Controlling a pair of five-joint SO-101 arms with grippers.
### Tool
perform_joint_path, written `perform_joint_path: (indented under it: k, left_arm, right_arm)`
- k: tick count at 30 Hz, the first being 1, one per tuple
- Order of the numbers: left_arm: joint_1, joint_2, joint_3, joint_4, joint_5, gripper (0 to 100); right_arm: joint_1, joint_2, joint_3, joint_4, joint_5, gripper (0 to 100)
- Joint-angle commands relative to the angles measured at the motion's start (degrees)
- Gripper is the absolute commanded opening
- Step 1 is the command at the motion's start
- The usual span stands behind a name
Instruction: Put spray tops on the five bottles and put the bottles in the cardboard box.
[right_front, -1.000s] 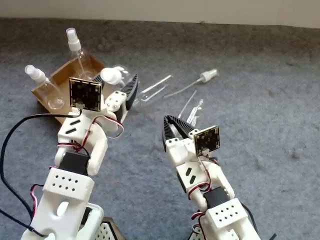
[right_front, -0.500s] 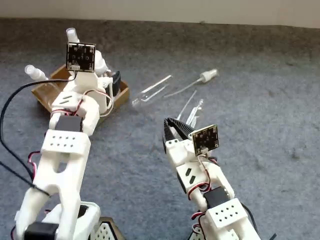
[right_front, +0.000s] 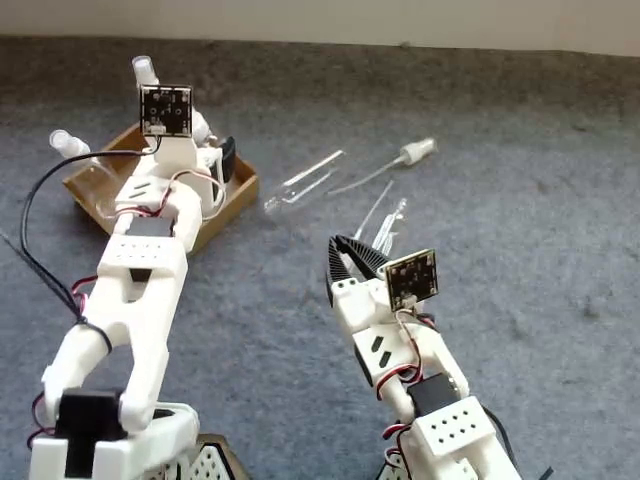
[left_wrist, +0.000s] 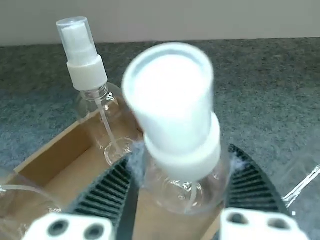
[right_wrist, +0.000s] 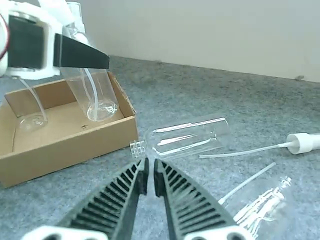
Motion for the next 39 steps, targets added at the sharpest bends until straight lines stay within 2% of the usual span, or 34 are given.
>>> perform_joint_path:
  k: [1, 21, 39]
  left_arm:
    - [-0.66, 2.77, -6.37, -3.34, -0.53, 4]
    - [-0.66, 17.8, -15.43, -3.43, -0.53, 4]
    - [-0.66, 18.77, -16.13, -3.34, -0.53, 5]
  right_arm:
    - [0.66, -0.4, 8.84, 0.22, -0.26, 2.6]
    - [0.66, -0.4, 8.84, 0.22, -0.26, 2.6]
    - [0.66, -0.31, 8.84, 0.22, -0.18, 2.6]
